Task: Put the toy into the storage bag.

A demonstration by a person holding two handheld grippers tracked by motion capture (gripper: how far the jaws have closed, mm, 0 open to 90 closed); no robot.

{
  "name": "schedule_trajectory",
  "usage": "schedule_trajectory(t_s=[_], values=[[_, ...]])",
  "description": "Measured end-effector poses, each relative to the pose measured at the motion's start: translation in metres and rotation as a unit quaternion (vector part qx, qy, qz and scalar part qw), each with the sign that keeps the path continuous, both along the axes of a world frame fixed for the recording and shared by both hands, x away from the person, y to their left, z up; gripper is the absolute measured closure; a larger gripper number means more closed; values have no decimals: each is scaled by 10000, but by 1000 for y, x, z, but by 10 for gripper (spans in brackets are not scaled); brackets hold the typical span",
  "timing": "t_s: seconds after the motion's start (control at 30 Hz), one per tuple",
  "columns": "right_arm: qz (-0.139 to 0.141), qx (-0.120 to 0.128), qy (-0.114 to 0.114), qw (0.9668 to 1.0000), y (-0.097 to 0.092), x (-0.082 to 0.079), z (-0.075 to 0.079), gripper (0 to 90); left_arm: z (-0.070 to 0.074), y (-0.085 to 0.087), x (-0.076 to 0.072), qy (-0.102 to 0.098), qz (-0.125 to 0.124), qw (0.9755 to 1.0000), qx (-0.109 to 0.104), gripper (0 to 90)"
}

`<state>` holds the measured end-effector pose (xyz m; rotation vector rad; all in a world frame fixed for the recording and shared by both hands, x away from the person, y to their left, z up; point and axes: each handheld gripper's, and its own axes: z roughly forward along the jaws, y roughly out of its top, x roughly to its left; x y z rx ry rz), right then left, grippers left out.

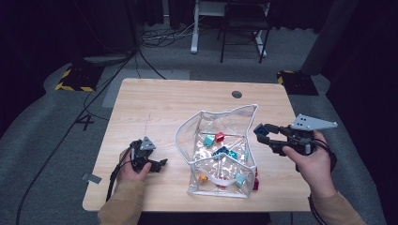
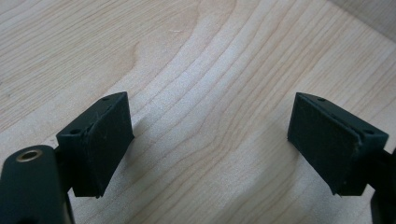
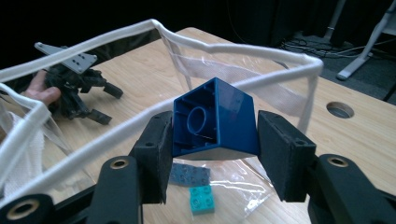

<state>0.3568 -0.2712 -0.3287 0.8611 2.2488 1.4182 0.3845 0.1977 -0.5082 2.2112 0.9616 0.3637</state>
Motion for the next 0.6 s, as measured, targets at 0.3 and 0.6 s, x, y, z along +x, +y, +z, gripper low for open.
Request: schedule_trajectory(t_s=[0.3, 0.6], values=[[348, -29, -28, 9994, 29, 2, 12, 481, 0, 0, 0, 0, -3, 10000, 3, 142], [672, -107, -55, 9977, 61, 6, 20, 481, 0, 0, 0, -1, 0, 10000, 1, 142]])
